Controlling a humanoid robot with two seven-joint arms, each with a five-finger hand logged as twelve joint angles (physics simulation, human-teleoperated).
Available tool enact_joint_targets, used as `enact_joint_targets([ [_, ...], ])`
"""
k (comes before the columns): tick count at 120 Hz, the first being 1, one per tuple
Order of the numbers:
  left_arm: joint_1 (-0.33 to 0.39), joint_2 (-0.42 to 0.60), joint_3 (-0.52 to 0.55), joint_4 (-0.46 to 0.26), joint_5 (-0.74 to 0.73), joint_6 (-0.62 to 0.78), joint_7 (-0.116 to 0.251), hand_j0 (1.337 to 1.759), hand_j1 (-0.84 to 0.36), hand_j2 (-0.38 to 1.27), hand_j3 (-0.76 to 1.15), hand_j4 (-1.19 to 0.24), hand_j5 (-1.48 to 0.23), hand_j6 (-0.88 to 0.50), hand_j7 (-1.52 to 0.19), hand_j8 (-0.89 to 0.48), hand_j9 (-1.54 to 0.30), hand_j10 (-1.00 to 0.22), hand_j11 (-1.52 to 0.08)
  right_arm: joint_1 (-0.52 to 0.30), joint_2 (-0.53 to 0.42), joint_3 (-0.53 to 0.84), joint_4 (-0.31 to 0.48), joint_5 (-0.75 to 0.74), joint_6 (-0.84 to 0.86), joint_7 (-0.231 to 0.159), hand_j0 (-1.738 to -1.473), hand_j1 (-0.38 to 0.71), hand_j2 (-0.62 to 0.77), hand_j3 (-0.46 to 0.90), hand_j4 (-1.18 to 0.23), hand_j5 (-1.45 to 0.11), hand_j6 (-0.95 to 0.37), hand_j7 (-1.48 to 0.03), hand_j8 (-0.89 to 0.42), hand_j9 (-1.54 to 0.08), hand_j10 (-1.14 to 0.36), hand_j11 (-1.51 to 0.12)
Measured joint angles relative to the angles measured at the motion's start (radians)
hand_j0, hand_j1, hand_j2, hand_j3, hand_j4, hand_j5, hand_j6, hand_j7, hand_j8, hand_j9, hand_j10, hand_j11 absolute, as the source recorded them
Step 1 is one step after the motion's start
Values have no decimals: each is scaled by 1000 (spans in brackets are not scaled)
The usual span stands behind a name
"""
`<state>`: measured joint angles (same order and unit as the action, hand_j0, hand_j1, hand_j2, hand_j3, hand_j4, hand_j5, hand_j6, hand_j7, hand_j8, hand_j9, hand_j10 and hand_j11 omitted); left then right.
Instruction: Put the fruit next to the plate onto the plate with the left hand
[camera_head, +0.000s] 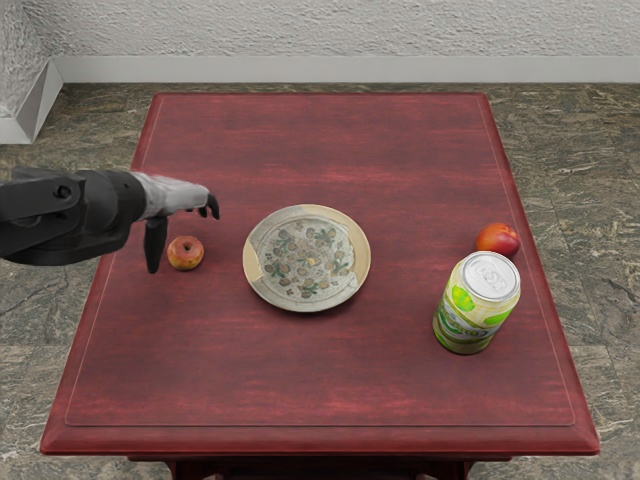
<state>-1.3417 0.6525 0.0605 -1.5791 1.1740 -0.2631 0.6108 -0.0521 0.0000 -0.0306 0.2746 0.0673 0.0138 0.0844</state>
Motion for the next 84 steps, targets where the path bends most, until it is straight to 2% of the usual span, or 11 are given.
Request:
enact_joint_targets([
  [14, 7, -19, 0, 2, 44, 52, 0, 1658, 46, 53, 0, -257, -330, -258, -330, -258, -330, -257, -330, 0, 0, 0, 0, 0, 0, 0, -1658, -305, -7, 0, -36, -47, -36, -47, -36, -47, -36, -47],
  [31, 71, -36, 1, 7, 79, 78, 0, 1658, 42, 54, 0, -261, -335, -262, -335, -261, -335, -260, -335, 0, 0, 0, 0, 0, 0, 0, -1658, -305, -7, 0, -36, -47, -36, -47, -36, -47, -36, -47],
  [84, 131, -61, 1, 28, 157, 161, 0, 1658, -34, 67, 0, -325, -418, -326, -418, -326, -418, -324, -418, 0, 0, 0, 0, 0, 0, 0, -1658, -305, -7, 0, -36, -47, -36, -47, -36, -47, -36, -47],
])
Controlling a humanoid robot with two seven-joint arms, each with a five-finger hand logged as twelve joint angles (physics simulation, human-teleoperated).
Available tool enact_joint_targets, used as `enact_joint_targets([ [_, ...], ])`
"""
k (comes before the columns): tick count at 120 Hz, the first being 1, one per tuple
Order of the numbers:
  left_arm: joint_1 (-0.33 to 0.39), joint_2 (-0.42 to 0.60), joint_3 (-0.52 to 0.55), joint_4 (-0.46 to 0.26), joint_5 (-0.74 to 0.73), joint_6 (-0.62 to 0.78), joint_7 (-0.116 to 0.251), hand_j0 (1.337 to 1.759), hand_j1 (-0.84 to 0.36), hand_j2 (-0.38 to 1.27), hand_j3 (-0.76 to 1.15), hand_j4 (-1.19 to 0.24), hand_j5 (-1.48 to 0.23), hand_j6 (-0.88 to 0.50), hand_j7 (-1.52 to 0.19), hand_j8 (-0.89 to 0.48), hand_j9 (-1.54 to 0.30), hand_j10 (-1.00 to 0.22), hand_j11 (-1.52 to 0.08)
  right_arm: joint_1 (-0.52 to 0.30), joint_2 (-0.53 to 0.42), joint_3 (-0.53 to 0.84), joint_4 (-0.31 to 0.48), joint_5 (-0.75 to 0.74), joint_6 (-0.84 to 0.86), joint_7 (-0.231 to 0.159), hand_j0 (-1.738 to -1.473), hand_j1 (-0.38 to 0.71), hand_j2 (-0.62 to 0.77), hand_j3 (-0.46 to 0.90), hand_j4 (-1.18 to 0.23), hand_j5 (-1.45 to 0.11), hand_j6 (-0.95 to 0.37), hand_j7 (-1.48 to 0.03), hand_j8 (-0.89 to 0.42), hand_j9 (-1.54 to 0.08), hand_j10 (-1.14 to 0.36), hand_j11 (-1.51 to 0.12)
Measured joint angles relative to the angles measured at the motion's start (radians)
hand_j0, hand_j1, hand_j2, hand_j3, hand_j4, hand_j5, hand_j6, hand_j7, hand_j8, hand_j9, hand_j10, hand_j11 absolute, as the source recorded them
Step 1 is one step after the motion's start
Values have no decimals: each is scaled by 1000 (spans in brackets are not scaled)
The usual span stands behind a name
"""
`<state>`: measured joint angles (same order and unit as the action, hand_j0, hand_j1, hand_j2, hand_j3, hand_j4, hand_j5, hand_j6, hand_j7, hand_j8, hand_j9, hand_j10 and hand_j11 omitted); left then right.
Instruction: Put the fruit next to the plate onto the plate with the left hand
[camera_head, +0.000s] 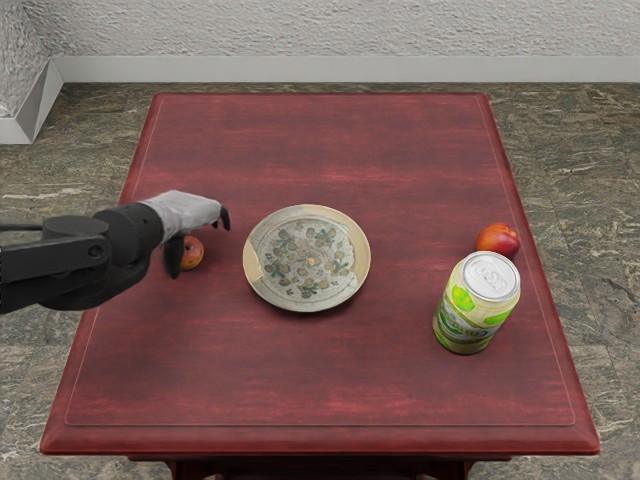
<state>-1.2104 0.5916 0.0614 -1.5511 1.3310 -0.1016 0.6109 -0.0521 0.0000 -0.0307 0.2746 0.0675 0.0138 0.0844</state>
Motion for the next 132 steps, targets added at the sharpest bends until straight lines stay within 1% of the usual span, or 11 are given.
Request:
enact_joint_targets([
  [22, 24, 5, 2, 4, 10, 3, 0, 1658, -73, 74, 0, -357, -460, -358, -460, -358, -460, -356, -460, 0, 0, 0, 0, 0, 0, 0, -1658, -305, -7, 0, -36, -47, -36, -47, -36, -47, -36, -47],
  [67, 29, 5, 8, 19, 16, 3, 0, 1658, -97, 78, 0, -377, -486, -377, -486, -377, -486, -376, -486, 0, 0, 0, 0, 0, 0, 0, -1658, -305, -7, 0, -36, -47, -36, -47, -36, -47, -36, -47],
  [76, 29, 6, 9, 20, 16, 3, 0, 1658, -120, 82, 0, -396, -511, -396, -511, -396, -511, -395, -511, 0, 0, 0, 0, 0, 0, 0, -1658, -305, -7, 0, -36, -47, -36, -47, -36, -47, -36, -47],
  [87, 28, 7, 10, 19, 16, 2, 0, 1658, -198, 95, 0, -461, -596, -461, -596, -461, -596, -460, -595, 0, 0, 0, 0, 0, 0, 0, -1658, -305, -7, 0, -36, -47, -36, -47, -36, -47, -36, -47],
  [98, 29, 7, 10, 19, 16, 1, 0, 1658, -265, 118, 0, -522, -674, -486, -676, -519, -676, -521, -676, 0, 0, 0, 0, 0, 0, 0, -1658, -305, -7, 0, -36, -47, -36, -47, -36, -47, -36, -47],
  [102, 30, 7, 11, 19, 16, 1, 0, 1657, -274, 129, 0, -540, -697, -476, -701, -508, -702, -537, -701, 0, 0, 0, 0, 0, 0, 0, -1658, -305, -7, 0, -36, -47, -36, -47, -36, -47, -36, -47],
  [111, 34, 7, 13, 20, 21, 0, 1, 1651, -289, 87, 0, -575, -750, -429, -764, -454, -767, -567, -764, 0, 0, 0, 0, 0, 0, 0, -1658, -305, -8, 0, -36, -47, -36, -47, -36, -47, -36, -47],
  [121, 35, 6, 16, 21, 21, 1, 1, 1651, -308, 199, 0, -631, -806, -411, -826, -439, -835, -616, -833, 0, 0, 0, 0, 0, 0, 0, -1658, -305, -8, 0, -36, -47, -36, -47, -36, -47, -36, -47],
  [132, 35, 5, 16, 24, 21, 1, 0, 1651, -315, 269, 0, -685, -864, -432, -891, -450, -903, -664, -902, 0, 0, 0, 0, 0, 0, 0, -1658, -305, -8, 0, -36, -47, -36, -47, -36, -47, -36, -47],
])
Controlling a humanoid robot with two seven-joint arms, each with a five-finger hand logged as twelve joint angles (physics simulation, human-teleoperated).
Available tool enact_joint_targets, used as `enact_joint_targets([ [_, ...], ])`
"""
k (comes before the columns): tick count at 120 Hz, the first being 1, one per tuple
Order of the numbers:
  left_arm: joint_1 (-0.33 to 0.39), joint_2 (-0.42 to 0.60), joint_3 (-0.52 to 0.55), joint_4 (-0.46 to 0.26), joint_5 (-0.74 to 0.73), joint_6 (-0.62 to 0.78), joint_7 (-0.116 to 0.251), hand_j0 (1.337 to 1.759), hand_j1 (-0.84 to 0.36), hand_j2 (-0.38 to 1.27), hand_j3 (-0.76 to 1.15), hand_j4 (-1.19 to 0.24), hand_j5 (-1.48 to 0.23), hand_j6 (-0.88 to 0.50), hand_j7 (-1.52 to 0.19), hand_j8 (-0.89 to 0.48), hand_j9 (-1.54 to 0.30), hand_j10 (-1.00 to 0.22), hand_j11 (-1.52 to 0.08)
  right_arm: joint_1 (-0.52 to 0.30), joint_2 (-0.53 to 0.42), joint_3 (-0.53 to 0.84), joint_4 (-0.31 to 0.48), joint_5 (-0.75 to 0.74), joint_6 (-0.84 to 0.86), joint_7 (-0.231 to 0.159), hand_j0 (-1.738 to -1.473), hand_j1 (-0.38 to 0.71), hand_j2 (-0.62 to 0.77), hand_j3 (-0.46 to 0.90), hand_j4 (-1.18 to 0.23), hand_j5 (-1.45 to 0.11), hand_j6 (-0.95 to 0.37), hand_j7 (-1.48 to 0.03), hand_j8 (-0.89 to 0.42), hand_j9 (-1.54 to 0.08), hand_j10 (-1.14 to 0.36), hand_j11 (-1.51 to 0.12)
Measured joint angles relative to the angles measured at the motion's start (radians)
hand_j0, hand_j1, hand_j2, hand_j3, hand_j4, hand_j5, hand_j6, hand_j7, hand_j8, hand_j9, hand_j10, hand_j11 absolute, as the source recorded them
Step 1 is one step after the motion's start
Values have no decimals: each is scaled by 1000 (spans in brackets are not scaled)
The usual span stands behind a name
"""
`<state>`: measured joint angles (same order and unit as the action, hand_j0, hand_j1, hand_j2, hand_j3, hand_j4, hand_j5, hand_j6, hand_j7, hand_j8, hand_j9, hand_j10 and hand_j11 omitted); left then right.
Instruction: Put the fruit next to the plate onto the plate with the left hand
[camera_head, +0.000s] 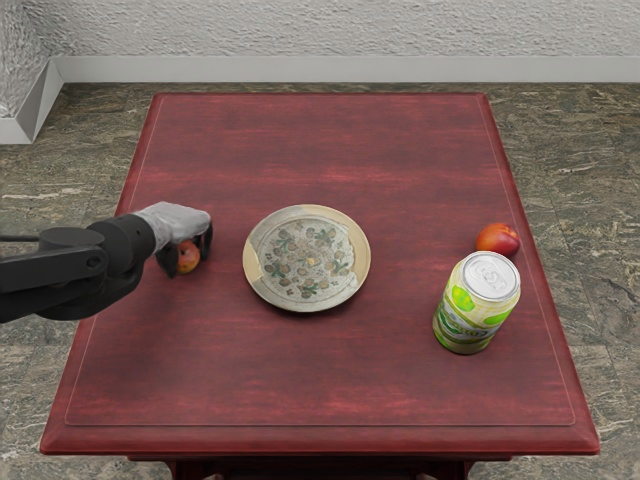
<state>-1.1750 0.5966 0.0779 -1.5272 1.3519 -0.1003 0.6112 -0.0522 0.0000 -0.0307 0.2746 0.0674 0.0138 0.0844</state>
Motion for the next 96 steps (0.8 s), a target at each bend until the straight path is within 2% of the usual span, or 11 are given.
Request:
enact_joint_targets([
  [17, -2, -3, 1, 8, 0, -4, 0, 1652, -331, 522, 0, -782, -970, -505, -1002, -495, -1019, -755, -1019, 0, 0, 0, 0, 0, 0, 0, -1658, -305, -8, 0, -36, -47, -36, -47, -36, -47, -36, -47],
  [32, -8, -4, 1, 13, -5, -9, 0, 1652, -303, 523, 0, -815, -1063, -499, -1077, -483, -1083, -804, -1082, 0, 0, 0, 0, 0, 0, 0, -1658, -305, -7, 0, -36, -47, -36, -47, -36, -47, -36, -47],
  [41, -26, -6, 0, 14, -9, -11, 0, 1653, -324, 661, 0, -819, -1112, -488, -1109, -488, -1103, -823, -1103, 0, 0, 0, 0, 0, 0, 0, -1658, -305, -7, 0, -36, -47, -36, -47, -36, -47, -36, -47],
  [44, -32, -7, 0, 14, -8, -12, 0, 1653, -309, 584, 0, -824, -1117, -491, -1114, -496, -1108, -828, -1108, 0, 0, 0, 0, 0, 0, 0, -1658, -305, -7, 0, -36, -47, -36, -47, -36, -47, -36, -47],
  [54, -54, -8, -2, 14, -11, -13, 0, 1653, -338, 705, 0, -826, -1154, -475, -1136, -483, -1123, -840, -1124, 0, 0, 0, 0, 0, 0, 0, -1658, -305, -7, 0, -36, -47, -36, -47, -36, -47, -36, -47],
  [69, -91, -26, -4, 12, -18, -14, 0, 1654, -350, 704, 0, -826, -1190, -454, -1153, -470, -1137, -851, -1139, 0, 0, 0, 0, 0, 0, 0, -1658, -305, -7, 0, -36, -47, -36, -47, -36, -47, -36, -47],
  [83, -155, -42, -19, 12, -41, -14, 0, 1654, -354, 701, 0, -825, -1212, -442, -1160, -470, -1143, -858, -1146, 0, 0, 0, 0, 0, 0, 0, -1658, -305, -7, 0, -36, -47, -36, -47, -36, -47, -36, -47],
  [96, -194, -101, -28, 15, -77, -14, 0, 1654, -348, 653, 0, -829, -1215, -443, -1160, -463, -1144, -863, -1145, 0, 0, 0, 0, 0, 0, 0, -1658, -305, -7, 0, -36, -47, -36, -47, -36, -47, -36, -47],
])
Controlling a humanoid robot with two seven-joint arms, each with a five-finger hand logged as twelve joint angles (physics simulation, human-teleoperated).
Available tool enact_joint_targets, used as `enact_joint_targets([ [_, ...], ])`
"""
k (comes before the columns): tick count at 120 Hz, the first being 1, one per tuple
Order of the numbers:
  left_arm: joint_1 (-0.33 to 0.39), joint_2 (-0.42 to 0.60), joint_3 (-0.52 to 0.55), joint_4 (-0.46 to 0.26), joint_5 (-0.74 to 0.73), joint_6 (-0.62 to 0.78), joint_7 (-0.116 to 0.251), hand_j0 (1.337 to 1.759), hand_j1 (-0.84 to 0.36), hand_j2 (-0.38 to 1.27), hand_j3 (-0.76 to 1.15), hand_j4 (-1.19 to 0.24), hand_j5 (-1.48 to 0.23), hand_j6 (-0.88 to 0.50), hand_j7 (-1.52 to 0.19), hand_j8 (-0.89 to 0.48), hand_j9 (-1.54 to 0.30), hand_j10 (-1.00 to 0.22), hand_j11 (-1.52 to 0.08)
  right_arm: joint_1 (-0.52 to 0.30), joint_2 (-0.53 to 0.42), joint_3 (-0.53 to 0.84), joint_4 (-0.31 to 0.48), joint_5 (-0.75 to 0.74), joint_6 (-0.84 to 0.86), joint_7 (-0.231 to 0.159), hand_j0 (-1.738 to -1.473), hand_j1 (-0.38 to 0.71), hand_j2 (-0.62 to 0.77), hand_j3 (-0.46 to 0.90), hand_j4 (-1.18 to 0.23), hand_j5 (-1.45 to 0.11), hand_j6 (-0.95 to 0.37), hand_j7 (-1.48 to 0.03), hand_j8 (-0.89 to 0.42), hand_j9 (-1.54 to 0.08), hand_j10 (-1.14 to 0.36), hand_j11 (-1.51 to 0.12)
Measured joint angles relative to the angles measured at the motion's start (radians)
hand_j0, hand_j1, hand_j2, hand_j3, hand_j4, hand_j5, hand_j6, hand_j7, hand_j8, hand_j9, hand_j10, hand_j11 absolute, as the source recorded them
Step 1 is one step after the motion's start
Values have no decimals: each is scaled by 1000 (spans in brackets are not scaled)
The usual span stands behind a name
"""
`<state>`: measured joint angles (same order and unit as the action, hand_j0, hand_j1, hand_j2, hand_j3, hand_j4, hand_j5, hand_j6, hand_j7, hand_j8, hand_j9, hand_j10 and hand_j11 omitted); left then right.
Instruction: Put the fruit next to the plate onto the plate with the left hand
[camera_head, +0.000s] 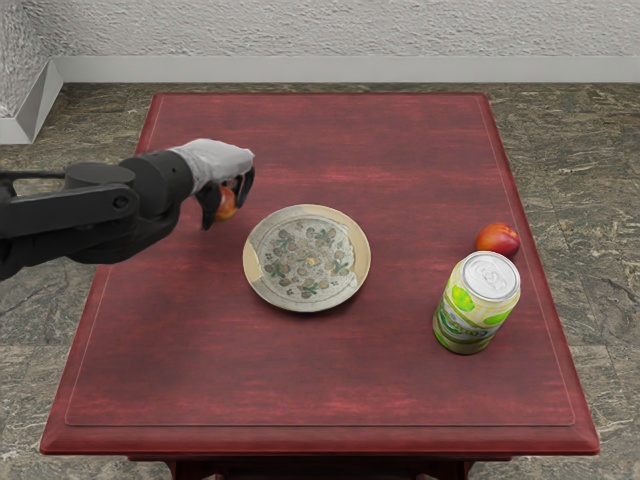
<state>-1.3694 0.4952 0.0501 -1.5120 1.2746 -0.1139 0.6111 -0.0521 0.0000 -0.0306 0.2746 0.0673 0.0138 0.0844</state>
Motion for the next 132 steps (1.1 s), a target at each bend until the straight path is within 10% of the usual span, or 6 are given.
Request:
enact_joint_targets([
  [80, 44, -195, -8, 10, -25, 0, -1, 1654, -354, 700, 0, -821, -1237, -441, -1163, -475, -1153, -861, -1158, 0, 0, 0, 0, 0, 0, 0, -1658, -305, -7, 0, -36, -47, -36, -47, -36, -47, -36, -47],
  [104, 49, -198, -12, 17, -24, 8, 0, 1656, -120, 301, 0, -488, -702, -341, -672, -353, -668, -504, -670, 0, 0, 0, 0, 0, 0, 0, -1658, -305, -7, 0, -36, -47, -36, -47, -36, -47, -36, -47],
  [132, 39, -94, -180, -6, -280, -162, 0, 1657, -7, 132, 0, -329, -448, -282, -439, -286, -438, -334, -438, 0, 0, 0, 0, 0, 0, 0, -1658, -305, -7, 0, -36, -47, -36, -47, -36, -47, -36, -47],
])
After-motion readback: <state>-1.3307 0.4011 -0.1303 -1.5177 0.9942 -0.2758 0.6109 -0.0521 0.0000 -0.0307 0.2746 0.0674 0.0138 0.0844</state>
